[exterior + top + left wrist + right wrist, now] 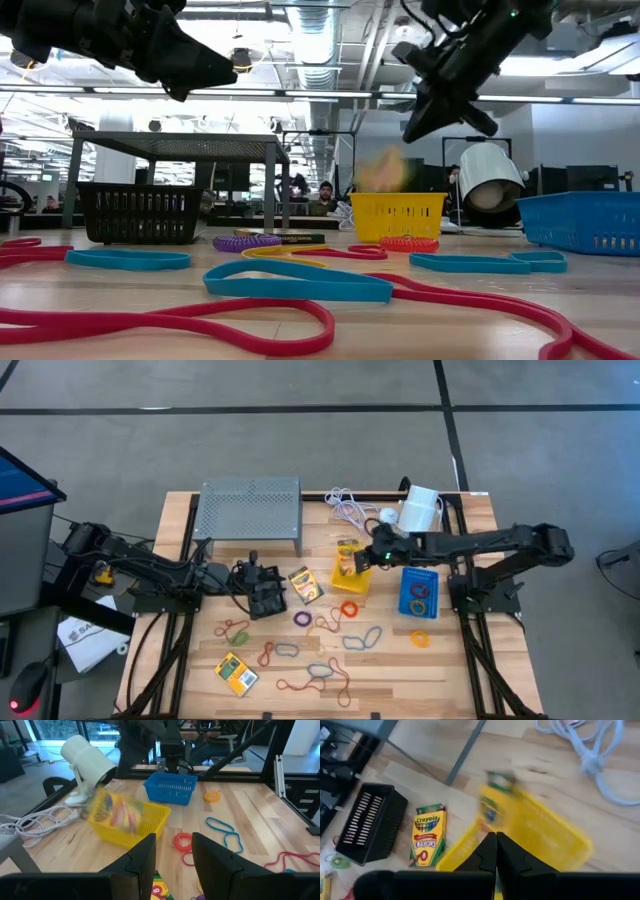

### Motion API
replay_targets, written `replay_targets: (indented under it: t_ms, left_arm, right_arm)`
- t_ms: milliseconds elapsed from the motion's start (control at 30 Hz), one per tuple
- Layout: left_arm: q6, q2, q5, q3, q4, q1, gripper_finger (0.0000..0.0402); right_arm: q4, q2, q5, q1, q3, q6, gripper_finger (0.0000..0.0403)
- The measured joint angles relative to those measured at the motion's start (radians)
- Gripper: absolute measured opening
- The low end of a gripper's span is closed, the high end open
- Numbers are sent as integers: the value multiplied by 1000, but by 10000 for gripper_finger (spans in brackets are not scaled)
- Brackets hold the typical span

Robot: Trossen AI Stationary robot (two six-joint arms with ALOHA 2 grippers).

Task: Pick & Place Office Desk Supplies
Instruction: Put the yellow crayon box into the yellow bin, then put the blue rubber band into the black bin

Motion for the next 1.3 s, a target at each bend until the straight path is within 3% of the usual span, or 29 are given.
replay_targets:
  t_ms: [200, 733, 933, 1300]
  left_arm:
    - [0, 0, 0, 0, -14, 0, 123]
    - [0, 0, 0, 0, -18, 0, 123]
    - [-1, 0, 0, 0, -12, 0, 123]
    - [-28, 0, 19, 0, 93, 0, 123]
  right_arm:
    - [5, 46, 20, 6, 0, 33, 0]
    - [-1, 27, 16, -1, 0, 10, 0]
    - [-3, 21, -34, 7, 0, -53, 0]
    - [-85, -152, -94, 10, 0, -216, 0]
